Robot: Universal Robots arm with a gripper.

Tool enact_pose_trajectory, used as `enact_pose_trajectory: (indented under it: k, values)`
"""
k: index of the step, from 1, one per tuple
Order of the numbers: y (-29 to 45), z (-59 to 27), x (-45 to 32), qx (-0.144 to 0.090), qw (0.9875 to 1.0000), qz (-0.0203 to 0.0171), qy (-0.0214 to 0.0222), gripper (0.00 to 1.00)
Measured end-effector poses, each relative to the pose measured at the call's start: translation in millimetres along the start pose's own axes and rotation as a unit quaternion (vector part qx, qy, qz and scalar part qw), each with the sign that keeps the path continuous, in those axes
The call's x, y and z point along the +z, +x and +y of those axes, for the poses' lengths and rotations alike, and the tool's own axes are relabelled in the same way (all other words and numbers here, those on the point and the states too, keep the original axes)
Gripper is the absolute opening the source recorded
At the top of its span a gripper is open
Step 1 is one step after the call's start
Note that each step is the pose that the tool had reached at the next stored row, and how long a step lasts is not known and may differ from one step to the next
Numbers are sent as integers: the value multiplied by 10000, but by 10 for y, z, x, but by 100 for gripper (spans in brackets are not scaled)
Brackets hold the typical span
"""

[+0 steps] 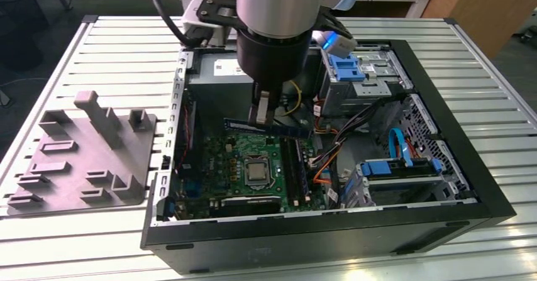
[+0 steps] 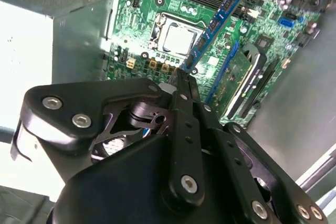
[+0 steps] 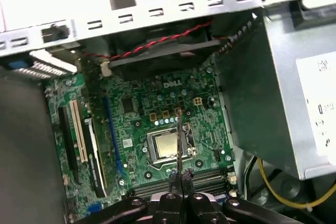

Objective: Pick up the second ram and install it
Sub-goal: 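Insert the second ram into the second slot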

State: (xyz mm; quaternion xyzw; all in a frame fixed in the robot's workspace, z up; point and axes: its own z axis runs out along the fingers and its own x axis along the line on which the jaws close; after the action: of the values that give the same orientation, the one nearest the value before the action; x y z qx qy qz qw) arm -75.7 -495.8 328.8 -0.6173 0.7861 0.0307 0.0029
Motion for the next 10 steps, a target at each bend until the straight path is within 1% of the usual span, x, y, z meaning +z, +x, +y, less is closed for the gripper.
enact_pose_trajectory:
  k: [2, 5, 8, 10]
  values:
    - [1, 0, 10, 185, 9998, -8, 8, 11]
    - [1, -1, 24, 454, 9990, -20, 19, 11]
    - [2, -1, 36, 726, 9974, -32, 31, 11]
    - [2, -2, 42, 910, 9958, -39, 38, 11]
